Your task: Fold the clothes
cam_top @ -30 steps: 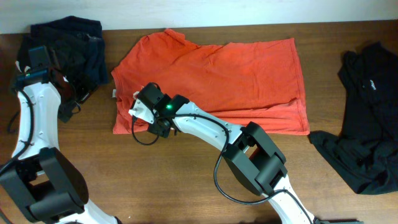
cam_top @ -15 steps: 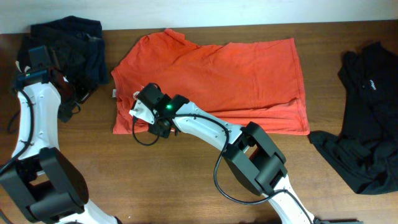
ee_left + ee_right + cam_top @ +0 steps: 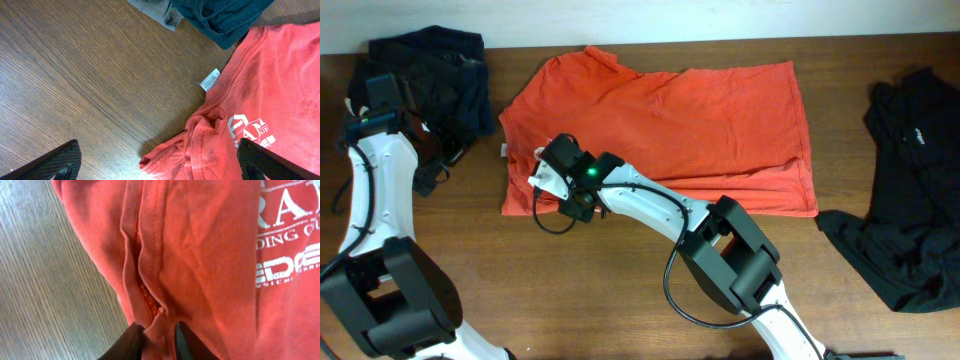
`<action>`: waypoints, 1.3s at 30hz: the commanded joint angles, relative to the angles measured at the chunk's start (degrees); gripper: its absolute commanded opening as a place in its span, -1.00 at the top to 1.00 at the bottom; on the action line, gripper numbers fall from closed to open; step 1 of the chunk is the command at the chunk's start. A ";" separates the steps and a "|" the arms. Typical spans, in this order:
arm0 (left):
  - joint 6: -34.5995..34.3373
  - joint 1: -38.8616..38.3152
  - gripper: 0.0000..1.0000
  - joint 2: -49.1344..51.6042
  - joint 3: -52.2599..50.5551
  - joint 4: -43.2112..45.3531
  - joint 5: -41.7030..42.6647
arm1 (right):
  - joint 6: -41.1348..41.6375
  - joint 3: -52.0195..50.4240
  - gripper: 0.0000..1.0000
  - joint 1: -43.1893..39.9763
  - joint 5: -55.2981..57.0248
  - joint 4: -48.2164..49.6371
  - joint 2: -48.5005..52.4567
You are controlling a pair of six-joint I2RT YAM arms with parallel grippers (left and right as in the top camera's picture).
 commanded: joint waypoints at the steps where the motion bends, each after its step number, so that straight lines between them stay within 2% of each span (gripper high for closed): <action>1: -0.11 0.15 -0.98 -1.18 0.83 -0.11 -0.66 | -0.04 1.42 0.44 -0.22 0.50 -0.13 0.39; 13: -0.11 0.15 -0.98 -1.18 0.83 -0.09 -0.66 | -0.04 1.42 0.49 -0.22 0.48 -0.26 0.20; 25: -0.11 0.15 -0.98 -1.18 0.83 -0.09 -0.66 | 1.01 1.42 0.40 -0.22 -0.37 -0.68 -0.15; 27: -0.11 0.15 -0.98 -1.18 0.83 -0.04 -0.66 | 1.01 2.01 0.30 -0.24 -0.37 -1.05 -0.15; 39: -0.11 0.15 -0.98 -1.18 0.83 -0.11 -0.66 | 1.03 4.24 0.32 -1.05 -1.97 -3.32 -0.15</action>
